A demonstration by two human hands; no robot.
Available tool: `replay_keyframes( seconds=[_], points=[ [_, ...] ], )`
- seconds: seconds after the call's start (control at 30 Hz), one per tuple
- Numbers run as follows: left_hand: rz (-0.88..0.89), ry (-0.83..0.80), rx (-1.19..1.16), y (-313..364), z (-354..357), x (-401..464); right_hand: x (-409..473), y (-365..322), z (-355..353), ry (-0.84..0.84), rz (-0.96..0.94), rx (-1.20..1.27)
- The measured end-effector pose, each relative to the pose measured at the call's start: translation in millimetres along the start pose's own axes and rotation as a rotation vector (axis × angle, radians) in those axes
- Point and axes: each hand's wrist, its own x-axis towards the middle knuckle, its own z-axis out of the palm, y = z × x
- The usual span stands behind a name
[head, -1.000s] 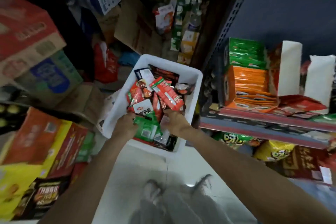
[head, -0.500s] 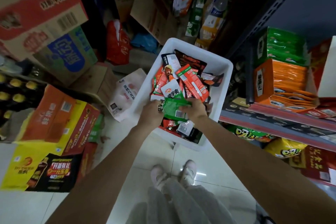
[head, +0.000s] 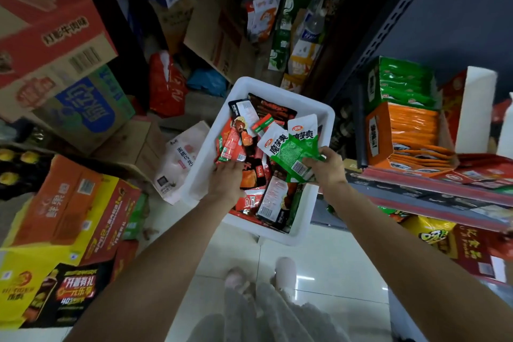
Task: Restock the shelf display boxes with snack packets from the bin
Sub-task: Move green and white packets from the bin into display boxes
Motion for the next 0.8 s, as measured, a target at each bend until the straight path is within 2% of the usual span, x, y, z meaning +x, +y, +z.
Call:
replay_keyframes(
  seconds=[0.1, 0.2, 0.27, 0.37, 0.47, 0.53, 0.6, 0.73, 0.8],
  points=[
    [-0.021, 0.147, -0.176, 8.2, -13.8, -4.9, 0.1, 1.7, -7.3, -0.002, 0.021, 0.054],
    [-0.119, 0.42, -0.416, 19.2, -40.6, -13.7, -1.8, -0.5, -16.1, -0.014, 0.017, 0.141],
    [-0.117, 0.531, -0.584, 28.3, -59.7, -17.7, -8.1, -8.2, -24.2, -0.045, -0.027, 0.21],
    [-0.127, 0.554, -0.829, 48.2, -85.0, -18.5, -22.1, -27.9, -40.0, -0.111, -0.117, 0.345],
    [-0.114, 0.596, -0.945, 73.1, -103.1, -16.7, -32.8, -47.1, -61.4, -0.13, -0.181, 0.441],
    [-0.123, 0.546, -0.988, 95.4, -111.1, -13.9, -37.7, -56.4, -77.6, -0.116, -0.245, 0.46],
    [-0.103, 0.494, -1.001, 120.9, -116.8, -8.4, -41.3, -62.3, -94.3, -0.096, -0.309, 0.429],
    [0.058, 0.486, -0.967, 182.9, -128.1, -1.8, -38.3, -64.3, -131.1, -0.045, -0.509, 0.08],
    [0.122, 0.496, -0.93, 216.8, -131.4, -1.4, -32.1, -63.4, -151.7, -0.055, -0.524, 0.03]
  ],
)
